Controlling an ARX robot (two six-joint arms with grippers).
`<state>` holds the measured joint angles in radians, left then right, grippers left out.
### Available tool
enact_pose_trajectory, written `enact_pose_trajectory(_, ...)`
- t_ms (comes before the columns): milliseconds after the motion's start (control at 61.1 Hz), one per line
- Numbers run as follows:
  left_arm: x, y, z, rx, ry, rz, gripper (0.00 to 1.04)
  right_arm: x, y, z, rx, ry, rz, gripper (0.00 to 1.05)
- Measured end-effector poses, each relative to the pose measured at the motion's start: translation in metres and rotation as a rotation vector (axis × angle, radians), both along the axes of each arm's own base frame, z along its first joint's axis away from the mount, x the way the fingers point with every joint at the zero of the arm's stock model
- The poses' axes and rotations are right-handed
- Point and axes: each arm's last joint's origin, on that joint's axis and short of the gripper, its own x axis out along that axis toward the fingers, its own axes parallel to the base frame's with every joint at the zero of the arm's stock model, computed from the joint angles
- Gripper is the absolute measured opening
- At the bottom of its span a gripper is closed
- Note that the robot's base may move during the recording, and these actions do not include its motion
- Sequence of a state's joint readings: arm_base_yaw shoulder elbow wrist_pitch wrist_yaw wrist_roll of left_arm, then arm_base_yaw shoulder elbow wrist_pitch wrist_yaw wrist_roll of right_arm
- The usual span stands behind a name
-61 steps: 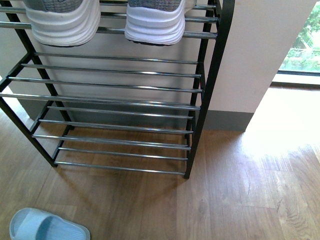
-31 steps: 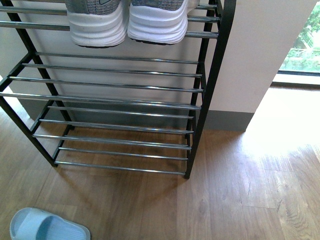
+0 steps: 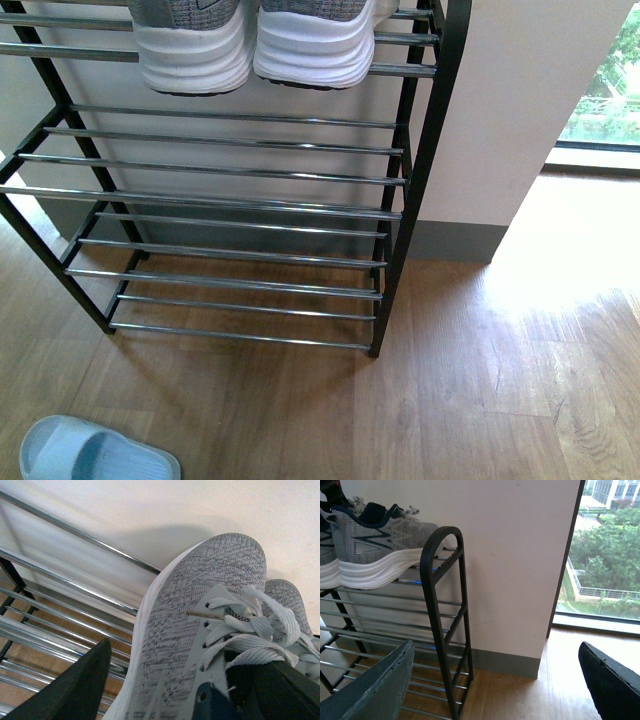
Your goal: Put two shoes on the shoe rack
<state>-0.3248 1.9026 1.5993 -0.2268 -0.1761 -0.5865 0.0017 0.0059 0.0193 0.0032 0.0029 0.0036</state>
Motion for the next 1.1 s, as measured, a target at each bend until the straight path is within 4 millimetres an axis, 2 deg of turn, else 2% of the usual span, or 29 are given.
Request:
enact_pose_trajectory(65,-0.009,0.003,0.005,0.006,-0.032,0.002,0.97,0.0,0.0,0.0,0.0,0.0,0.0,0.95)
enact_pose_trajectory(164,-0.032,0.011,0.023,0.004,-0.11,0.004,0.95,0.0,0.0,0.0,0.0,0.0,0.0,0.95)
enact_pose_trajectory(278,-0.046,0.021,0.04,0.007,-0.151,0.022,0.95,0.0,0.0,0.0,0.0,0.0,0.0,0.95)
enact_pose_trajectory(393,-0.054,0.027,0.041,0.028,-0.176,0.032,0.95,0.0,0.0,0.0,0.0,0.0,0.0,0.95)
enact_pose_trajectory(491,-0.071,0.029,0.041,0.083,-0.221,0.045,0.95,0.0,0.0,0.0,0.0,0.0,0.0,0.95)
enact_pose_trajectory(736,-0.159,0.034,0.053,0.201,-0.43,0.056,0.95,0.0,0.0,0.0,0.0,0.0,0.0,0.95)
enact_pose_trajectory(802,-0.185,0.036,0.05,0.251,-0.477,0.074,0.95,0.0,0.0,0.0,0.0,0.0,0.0,0.95)
enact_pose_trajectory(965,-0.235,0.043,0.037,0.336,-0.54,0.102,0.95,0.0,0.0,0.0,0.0,0.0,0.0,0.95)
enact_pose_trajectory(1096,-0.256,0.059,0.022,0.341,-0.551,0.147,0.95,0.0,0.0,0.0,0.0,0.0,0.0,0.95)
